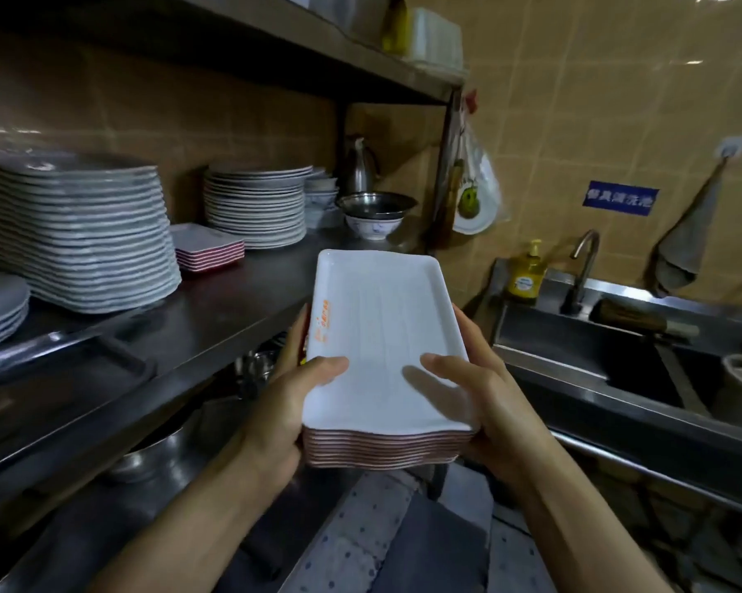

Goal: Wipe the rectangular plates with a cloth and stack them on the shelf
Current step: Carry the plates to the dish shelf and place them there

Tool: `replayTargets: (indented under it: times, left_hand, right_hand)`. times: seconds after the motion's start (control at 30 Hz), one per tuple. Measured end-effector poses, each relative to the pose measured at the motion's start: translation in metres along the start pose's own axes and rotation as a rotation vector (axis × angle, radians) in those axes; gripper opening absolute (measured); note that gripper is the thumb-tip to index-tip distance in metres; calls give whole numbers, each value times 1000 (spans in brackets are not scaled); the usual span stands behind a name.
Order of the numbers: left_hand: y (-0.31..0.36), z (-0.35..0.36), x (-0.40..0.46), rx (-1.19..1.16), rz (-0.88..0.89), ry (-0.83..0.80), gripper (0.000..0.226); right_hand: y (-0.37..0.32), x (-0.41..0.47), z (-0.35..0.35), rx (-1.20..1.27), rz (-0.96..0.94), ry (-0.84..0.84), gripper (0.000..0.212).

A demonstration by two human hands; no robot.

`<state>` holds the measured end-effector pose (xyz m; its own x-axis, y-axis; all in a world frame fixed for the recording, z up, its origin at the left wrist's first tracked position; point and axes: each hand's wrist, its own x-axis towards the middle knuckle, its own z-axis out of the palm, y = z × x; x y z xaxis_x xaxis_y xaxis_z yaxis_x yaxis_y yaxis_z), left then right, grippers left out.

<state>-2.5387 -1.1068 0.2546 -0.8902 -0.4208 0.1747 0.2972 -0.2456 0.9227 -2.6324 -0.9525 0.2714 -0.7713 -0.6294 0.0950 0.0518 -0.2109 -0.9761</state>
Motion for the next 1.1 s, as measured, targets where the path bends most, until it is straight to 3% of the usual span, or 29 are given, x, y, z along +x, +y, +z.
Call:
replayTargets:
  times: [0.33, 0.53, 0.8, 0.93, 1.1]
  left_hand:
    - [-22, -44, 132, 14, 98, 122, 71]
    - [-13, -72, 197, 61, 162, 222, 68]
    - [-5, -117, 261, 82, 196, 507, 73]
    - [-4, -134, 293, 138, 262, 670, 67]
    - [1, -147, 326, 120, 286, 812, 52]
  right_hand:
    - [23, 171, -6, -57, -40, -155, 56]
    - [21, 262, 10, -43, -23, -296, 68]
    - [40, 382, 48, 101, 93, -601, 66]
    - [50, 442, 67, 51, 110, -741, 69]
    - [53, 504, 92, 18, 117, -925, 49]
